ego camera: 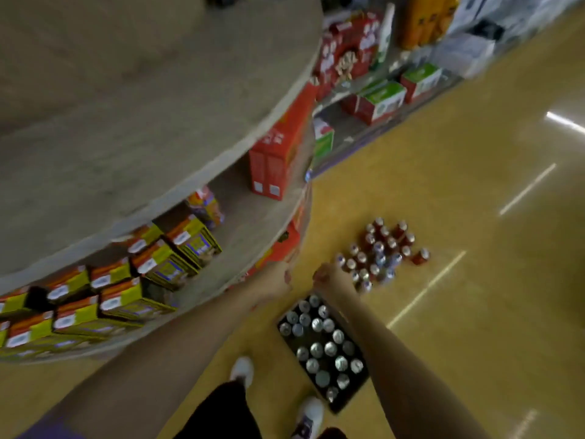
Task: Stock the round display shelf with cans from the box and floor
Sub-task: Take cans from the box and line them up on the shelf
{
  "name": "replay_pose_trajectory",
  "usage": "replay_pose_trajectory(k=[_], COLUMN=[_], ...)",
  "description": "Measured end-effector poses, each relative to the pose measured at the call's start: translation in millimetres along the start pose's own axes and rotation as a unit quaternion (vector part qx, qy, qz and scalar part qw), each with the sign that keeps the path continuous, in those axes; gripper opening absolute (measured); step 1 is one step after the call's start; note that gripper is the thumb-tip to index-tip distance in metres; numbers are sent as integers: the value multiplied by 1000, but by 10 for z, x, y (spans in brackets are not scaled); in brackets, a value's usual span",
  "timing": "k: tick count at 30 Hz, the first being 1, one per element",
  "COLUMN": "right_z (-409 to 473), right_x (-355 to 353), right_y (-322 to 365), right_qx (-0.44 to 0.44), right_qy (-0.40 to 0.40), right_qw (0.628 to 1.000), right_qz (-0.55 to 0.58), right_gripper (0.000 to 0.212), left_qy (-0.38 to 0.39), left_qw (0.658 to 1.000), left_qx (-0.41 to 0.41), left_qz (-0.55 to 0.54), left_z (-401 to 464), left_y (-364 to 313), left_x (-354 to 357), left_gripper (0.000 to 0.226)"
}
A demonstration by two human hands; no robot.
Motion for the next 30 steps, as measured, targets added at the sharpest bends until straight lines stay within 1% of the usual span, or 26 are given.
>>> replay_pose_trajectory(k=[3,5,6,8,10,11,12,14,17,18,20,23,26,29,30], right_z=[294,508,597,752,918,1031,1130,1375,1794,1944,2211,2558,2792,2985,3038], right_x=[462,795,953,1234,1427,1551,1631,1888,2282,2431,2703,3088,3347,3623,3707], right_y=[-676,-1067,-1231,-1529,-1767,-1901,-2000,-2204,-2495,-2608,-2819,-3139,-3382,-3583,-3625], right_qx=[64,84,96,143,179,193,206,233,254,265,293,311,327,321,323], right_qy=[27,30,41,56,32,17,0,-10,5,13,23,27,22,35,43], right_qw=[997,996,995,988,980,975,969,955,944,938,927,925,918,918,917], right_qz=[19,4,-1,28,85,111,139,182,211,221,232,216,225,230,232], right_gripper=[13,24,25,17,6,9,14,26,54,57,54,48,19,16,10], left_qy=[62,106,127,171,211,216,212,220,227,225,216,209,218,241,245], left_qw=[997,992,990,984,977,976,977,975,972,972,973,974,973,969,969], left_qx=[-1,3,-2,-13,-13,-10,-6,-12,-27,-33,-46,-56,-46,-38,-36], left_qz=[51,61,55,38,15,3,-5,-20,-51,-59,-67,-70,-61,-31,-17], left_z=[509,852,1017,1294,1571,1701,1815,2064,2473,2608,2854,3175,3431,3669,3751], left_y=[160,354,477,714,939,1051,1137,1339,1649,1736,1901,2137,2320,2470,2511], left_x=[524,923,1120,1465,1771,1914,2020,2265,2623,2716,2874,3124,3371,3614,3680], left_gripper=[9,24,27,27,30,34,35,24,4,2,7,17,22,27,28])
Point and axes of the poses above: each hand's wrist, its own z-axis towards the middle knuckle, its own x-axis out of the palm, y = z × x, the point moved 3 cm from there along z, towards the middle knuckle, and after that the axes turned 14 degrees about y, right-handed, at the moved point
